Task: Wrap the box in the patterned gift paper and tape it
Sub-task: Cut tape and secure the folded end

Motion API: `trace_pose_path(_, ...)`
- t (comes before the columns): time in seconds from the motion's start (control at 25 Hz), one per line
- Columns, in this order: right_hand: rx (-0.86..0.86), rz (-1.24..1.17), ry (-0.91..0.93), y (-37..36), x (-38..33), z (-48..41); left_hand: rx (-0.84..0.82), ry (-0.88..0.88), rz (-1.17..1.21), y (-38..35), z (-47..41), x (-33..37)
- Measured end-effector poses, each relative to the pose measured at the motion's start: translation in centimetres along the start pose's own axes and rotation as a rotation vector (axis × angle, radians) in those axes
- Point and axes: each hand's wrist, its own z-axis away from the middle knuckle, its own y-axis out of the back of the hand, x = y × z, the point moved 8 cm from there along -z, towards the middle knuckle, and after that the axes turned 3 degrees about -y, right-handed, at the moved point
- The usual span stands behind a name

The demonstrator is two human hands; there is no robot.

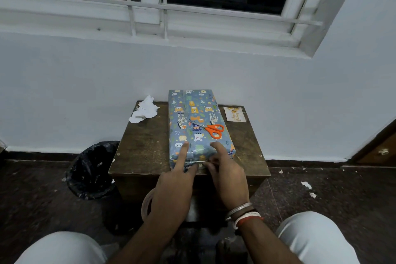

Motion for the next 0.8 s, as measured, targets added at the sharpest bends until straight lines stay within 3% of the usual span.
trace_pose_path(0.2,0.194,-0.328,-0.039,2.7,0.6,1.4,0.018,0.025,-0.023,0.0,-0.3,0.3)
trace_pose_path(0.36,0.114,-0.867,-0.402,0.1,3.1,1.8,0.019,0.030,-0.033,0.1,-0.3,0.5)
trace_pose_path(0.44,0.097,-0.979,-0.513,-1.2,3.6,2.0,0.023,0.021,-0.044,0.3,-0.2,0.6)
trace_pose_path(0.56,0.101,-0.973,-0.499,-1.7,3.6,1.6,0.031,0.014,-0.052,0.4,-0.3,0.6)
trace_pose_path(0.8,0.117,-0.730,-0.337,-1.2,3.4,1.0,0.025,0.021,-0.045,0.1,-0.5,0.5)
